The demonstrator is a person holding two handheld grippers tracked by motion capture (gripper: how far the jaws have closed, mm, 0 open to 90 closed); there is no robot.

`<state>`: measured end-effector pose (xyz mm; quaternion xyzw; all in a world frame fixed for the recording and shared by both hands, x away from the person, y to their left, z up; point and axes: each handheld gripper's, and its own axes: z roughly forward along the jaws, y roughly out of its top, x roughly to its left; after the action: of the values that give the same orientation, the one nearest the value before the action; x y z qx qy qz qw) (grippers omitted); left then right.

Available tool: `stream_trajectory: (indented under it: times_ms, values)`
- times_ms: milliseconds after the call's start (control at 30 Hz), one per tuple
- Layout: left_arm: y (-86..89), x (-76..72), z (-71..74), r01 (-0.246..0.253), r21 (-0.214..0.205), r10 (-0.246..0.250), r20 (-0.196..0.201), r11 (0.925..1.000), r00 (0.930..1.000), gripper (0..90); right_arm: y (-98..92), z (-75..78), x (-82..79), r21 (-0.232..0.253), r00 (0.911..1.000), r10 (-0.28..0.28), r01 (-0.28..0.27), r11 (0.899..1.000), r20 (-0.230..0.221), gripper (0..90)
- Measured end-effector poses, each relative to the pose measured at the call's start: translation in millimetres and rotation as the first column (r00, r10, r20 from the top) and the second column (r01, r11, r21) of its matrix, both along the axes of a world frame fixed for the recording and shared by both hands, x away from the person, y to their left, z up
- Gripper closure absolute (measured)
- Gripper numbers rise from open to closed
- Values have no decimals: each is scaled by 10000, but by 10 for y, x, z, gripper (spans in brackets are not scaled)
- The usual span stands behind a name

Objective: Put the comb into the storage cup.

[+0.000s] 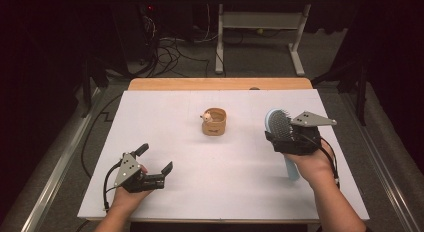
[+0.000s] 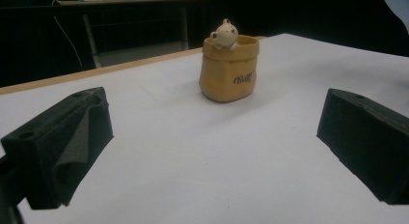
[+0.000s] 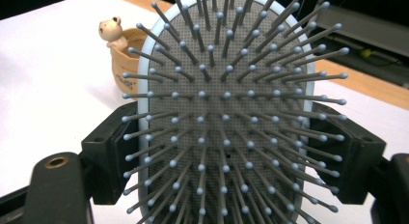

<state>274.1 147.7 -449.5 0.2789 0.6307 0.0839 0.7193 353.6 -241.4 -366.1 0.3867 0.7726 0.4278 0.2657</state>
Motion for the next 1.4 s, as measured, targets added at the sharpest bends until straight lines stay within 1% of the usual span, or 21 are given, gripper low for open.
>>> stream_trajectory:
  times_ms: [67,200,233,267,333,433,500,567,667,700,767,867,1033,1167,1267,1367,1400]
  values:
    - [-5,-1,6,-79,-89,79,-44,9999,10000,1,-9,-11,-10,186,10000,-59,59,9998,45,206]
    - [0,2,-3,-19,37,19,8,10000,10000,1,-26,-28,-29,410,9997,-148,139,9991,212,206]
    - [0,2,-3,-19,37,19,8,10000,10000,1,-26,-28,-29,410,9997,-148,139,9991,212,206]
    - [-3,-1,-4,-14,37,14,-16,10000,10000,1,-32,-36,-37,548,9994,-202,187,9983,281,206]
    - [-4,-1,-4,-18,34,18,-30,10000,10000,1,-37,-40,-45,635,9992,-229,208,9978,318,206]
    - [-9,-4,1,-67,-59,67,-86,10000,9999,0,-40,-40,-58,798,9982,-299,257,9965,513,206]
    - [-2,-1,-6,10,48,-10,-19,10000,10000,1,-38,-30,-72,862,9970,-361,301,9958,686,206]
    - [-1,1,-4,9,2,-9,-46,10000,10000,1,-43,-20,-86,976,9956,-418,336,9947,835,206]
    - [-3,2,-2,-27,-75,26,-92,10000,10000,1,-52,-14,-98,1195,9937,-514,394,9921,995,206]
    - [-3,0,-2,-13,-76,12,-115,10000,9999,1,-54,-14,-98,1245,9938,-508,384,9915,986,206]
    - [1,0,-5,22,-14,-22,-38,10000,10000,1,-51,-24,-103,1295,9927,-524,381,9908,1091,206]
    - [1,-1,-1,-2,-68,1,-76,10000,10000,1,-40,-43,-104,1367,9916,-551,390,9899,1166,206]
    - [7,-1,-1,8,-49,-8,-28,10000,10000,1,-21,-47,-99,1490,9907,-564,375,9881,1242,206]
    - [5,-3,0,-9,-80,9,-34,10000,10000,1,11,-50,-86,1515,9894,-528,320,9879,1350,206]
    - [3,-7,-5,26,-18,-26,18,10000,10000,1,45,-57,-67,1469,9890,-482,274,9888,1400,206]
    - [-7,-13,-6,42,-42,-42,-48,10000,10000,1,79,-56,-42,1533,9884,-451,227,9879,1447,205]
    - [-5,-13,-10,72,16,-72,8,10000,10000,1,91,-51,-37,1506,9883,-461,240,9883,1453,205]
